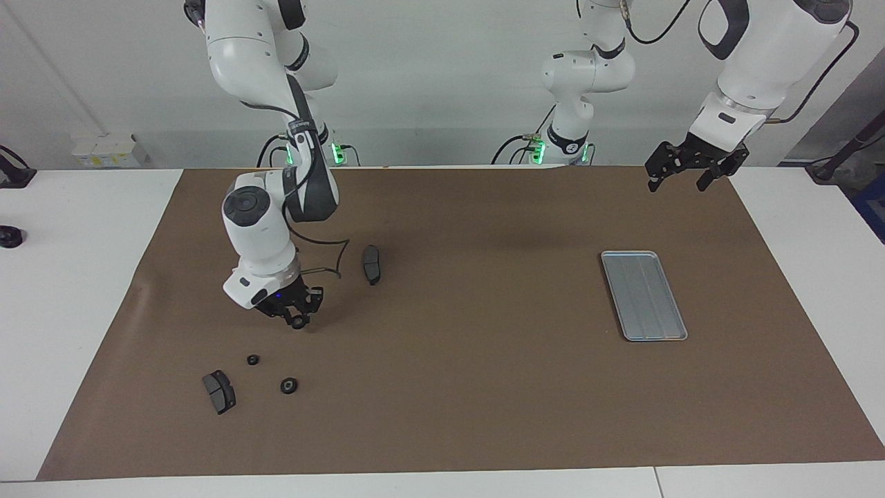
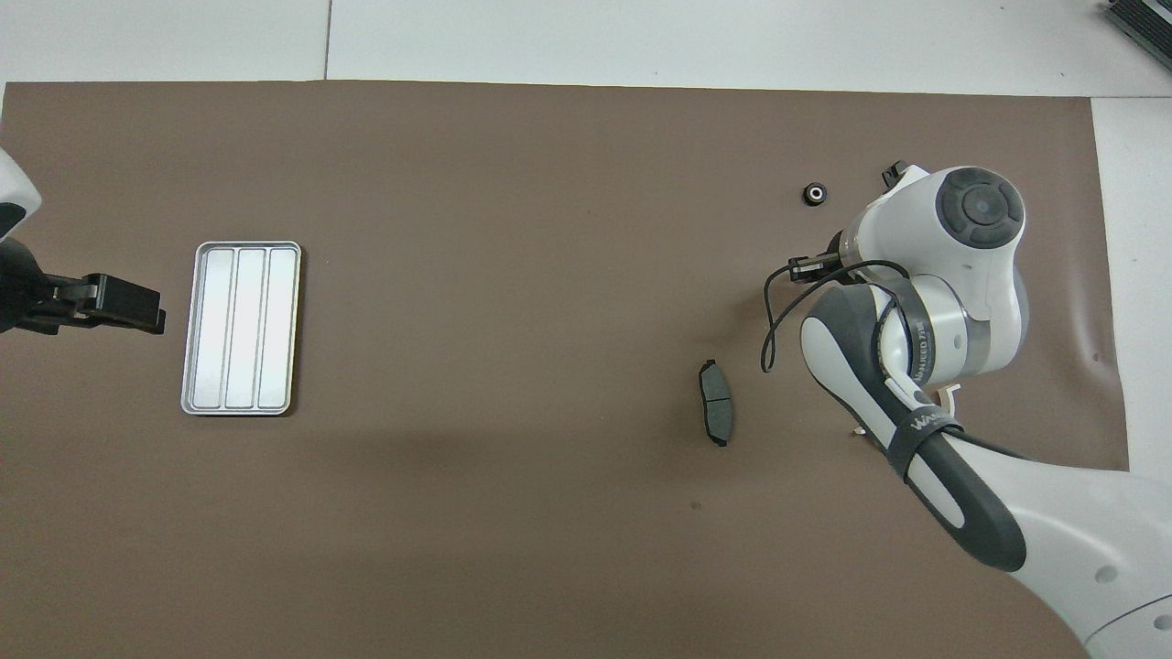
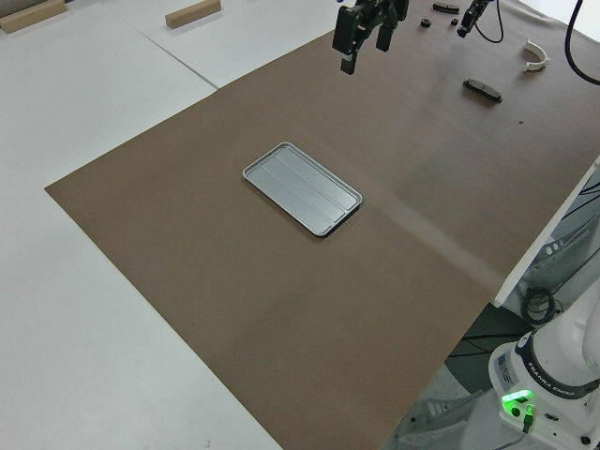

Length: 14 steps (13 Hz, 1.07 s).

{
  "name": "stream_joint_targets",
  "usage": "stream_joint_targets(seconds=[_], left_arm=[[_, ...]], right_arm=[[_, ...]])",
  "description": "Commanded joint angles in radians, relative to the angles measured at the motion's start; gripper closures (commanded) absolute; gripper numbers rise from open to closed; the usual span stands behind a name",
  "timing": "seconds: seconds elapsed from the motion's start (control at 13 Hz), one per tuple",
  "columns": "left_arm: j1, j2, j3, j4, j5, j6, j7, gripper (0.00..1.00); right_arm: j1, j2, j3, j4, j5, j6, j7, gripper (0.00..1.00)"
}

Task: Pick bearing gear from pile to tray
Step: 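Carry the black bearing with the right gripper toward the table center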

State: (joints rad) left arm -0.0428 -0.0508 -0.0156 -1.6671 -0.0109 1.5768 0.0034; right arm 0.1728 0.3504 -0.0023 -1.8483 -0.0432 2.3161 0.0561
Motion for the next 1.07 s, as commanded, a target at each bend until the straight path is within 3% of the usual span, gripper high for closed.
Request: stream_joint_targets(seconds=[0.0,0.46,0.69,0.84,1.0], left_arm=[[0.011,-0.006,-0.006,-0.010,0.014,0.002,0.001,0.00],[0.011,-0.006,-0.006,-0.010,0.014,0.002,0.001,0.00],[0.011,-0.006,-0.006,-0.010,0.014,0.002,0.001,0.00],[0.011,-0.006,-0.006,-0.010,0.014,0.002,0.001,0.00],[0.011,-0.006,-0.006,-0.010,0.014,0.002,0.001,0.00]], right_arm=[[0.081,0.004,0.010,0.058,-0.001,0.012,0.050,0.85],[0.304,0.019,0.008,0.072,-0.001,0.242,0.132,0.80],[0.408,0.042,0.010,0.075,-0.001,0.353,0.260,0.80],[0.473,0.112,0.008,0.090,-0.003,0.446,0.333,0.80],[0.543,0.212,0.008,0.183,-0.010,0.456,0.427,0.80]])
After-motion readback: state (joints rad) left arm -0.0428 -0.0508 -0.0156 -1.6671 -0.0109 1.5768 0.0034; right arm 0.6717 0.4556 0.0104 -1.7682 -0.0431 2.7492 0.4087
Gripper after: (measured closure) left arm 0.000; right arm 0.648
